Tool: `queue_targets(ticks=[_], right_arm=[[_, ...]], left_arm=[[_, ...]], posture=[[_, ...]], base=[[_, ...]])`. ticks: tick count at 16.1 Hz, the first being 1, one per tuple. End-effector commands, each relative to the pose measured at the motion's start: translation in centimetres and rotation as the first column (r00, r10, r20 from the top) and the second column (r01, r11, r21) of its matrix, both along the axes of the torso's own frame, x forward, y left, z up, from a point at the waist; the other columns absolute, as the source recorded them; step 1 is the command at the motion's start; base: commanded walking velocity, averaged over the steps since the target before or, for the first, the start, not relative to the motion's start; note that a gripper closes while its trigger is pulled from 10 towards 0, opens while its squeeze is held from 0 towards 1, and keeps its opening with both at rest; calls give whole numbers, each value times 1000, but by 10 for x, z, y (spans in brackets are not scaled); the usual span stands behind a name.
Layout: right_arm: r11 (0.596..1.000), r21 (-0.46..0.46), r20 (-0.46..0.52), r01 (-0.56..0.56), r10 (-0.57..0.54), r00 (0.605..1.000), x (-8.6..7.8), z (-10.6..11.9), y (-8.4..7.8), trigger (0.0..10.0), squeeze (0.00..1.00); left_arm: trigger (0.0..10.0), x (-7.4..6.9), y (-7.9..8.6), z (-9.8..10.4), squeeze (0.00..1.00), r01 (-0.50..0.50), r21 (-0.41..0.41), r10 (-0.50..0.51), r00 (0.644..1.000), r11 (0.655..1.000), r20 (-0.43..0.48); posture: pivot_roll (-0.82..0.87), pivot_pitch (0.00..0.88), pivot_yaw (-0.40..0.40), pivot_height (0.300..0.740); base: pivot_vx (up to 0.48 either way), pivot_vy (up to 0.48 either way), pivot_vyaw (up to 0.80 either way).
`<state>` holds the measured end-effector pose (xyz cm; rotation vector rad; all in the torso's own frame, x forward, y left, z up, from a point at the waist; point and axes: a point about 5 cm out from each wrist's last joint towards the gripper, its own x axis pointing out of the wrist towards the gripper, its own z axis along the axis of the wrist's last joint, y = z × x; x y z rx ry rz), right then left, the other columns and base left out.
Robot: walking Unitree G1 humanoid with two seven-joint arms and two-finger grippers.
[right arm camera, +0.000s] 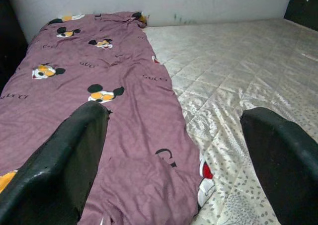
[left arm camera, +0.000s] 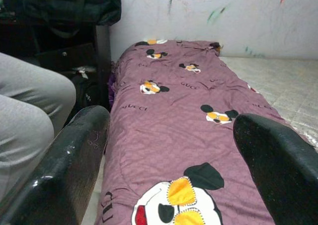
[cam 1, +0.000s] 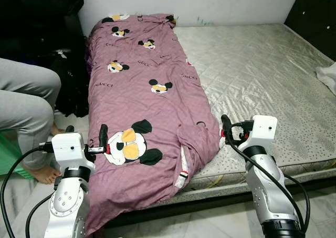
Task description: Clean up the room
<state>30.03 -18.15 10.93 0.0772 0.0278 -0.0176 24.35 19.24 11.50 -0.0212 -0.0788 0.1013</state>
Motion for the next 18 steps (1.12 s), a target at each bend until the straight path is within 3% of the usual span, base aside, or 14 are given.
queue_targets(ticks=[1,7,18], right_arm=[[1000,14,-10,15,-14,1000,-4,0,-4,10000,0],[1000,15,-30,0,1,1000,-10,-2,-4,10000,0],[1000,-2,-36,-30,30,999,-11,1,-2,10000,0]], left_arm=[[10000,-1,-1,4,0,4,0,-4,1000,1000,6],[10000,-3,-3,2,0,13,-10,-13,1000,1000,-11],[10000,0,-6,4,0,12,-17,-12,1000,1000,-17]], posture=[[-49,115,-35,740],[-63,147,-37,740],[-69,157,-45,619]], base=[[0,0,0],[0,0,0],[0,0,0]])
